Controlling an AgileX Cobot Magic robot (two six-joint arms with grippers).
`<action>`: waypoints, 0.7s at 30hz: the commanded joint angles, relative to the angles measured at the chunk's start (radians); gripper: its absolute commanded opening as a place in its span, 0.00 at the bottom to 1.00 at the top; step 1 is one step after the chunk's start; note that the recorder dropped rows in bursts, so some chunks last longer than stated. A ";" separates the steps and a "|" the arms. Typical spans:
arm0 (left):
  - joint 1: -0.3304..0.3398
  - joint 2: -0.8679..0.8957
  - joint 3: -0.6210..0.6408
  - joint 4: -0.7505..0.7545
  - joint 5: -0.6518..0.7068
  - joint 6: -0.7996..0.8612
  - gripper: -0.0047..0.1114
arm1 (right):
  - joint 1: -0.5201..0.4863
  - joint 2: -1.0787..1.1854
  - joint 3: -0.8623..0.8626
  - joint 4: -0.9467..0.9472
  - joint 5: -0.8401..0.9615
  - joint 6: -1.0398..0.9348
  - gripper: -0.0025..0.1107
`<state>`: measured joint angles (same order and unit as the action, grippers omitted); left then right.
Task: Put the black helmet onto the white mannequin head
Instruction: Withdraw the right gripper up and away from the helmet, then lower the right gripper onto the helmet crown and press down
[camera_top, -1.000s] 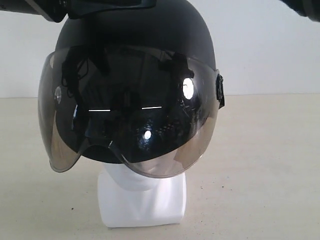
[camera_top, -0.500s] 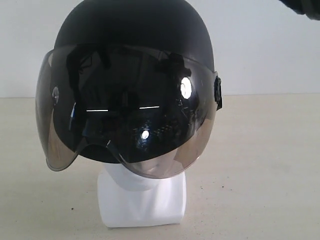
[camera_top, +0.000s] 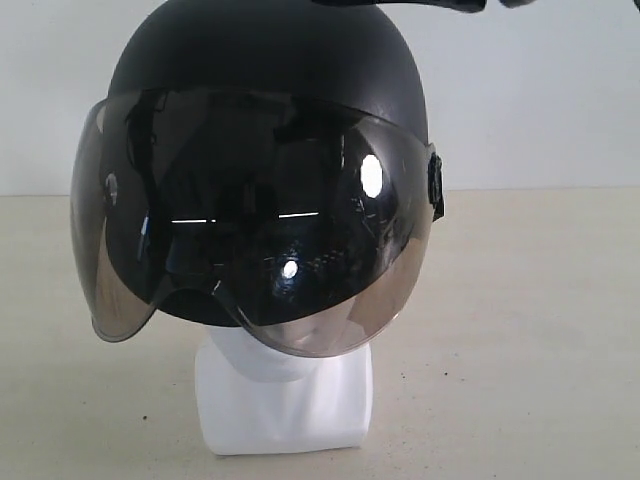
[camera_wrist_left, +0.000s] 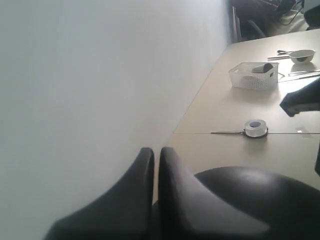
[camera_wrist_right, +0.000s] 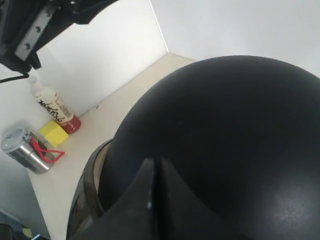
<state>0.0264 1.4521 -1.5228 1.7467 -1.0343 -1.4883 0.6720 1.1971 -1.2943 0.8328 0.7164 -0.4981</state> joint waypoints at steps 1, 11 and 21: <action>0.005 0.041 -0.007 -0.002 -0.071 0.037 0.08 | -0.004 0.041 -0.099 -0.046 0.122 0.029 0.02; 0.005 0.103 -0.008 -0.109 -0.120 0.111 0.08 | 0.044 0.156 -0.307 -0.158 0.291 0.134 0.02; -0.027 0.161 -0.018 -0.209 -0.187 0.079 0.08 | 0.105 0.236 -0.365 -0.241 0.303 0.197 0.02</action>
<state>0.0132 1.6015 -1.5324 1.5628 -1.2156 -1.3935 0.7723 1.4334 -1.6490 0.6118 1.0125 -0.3240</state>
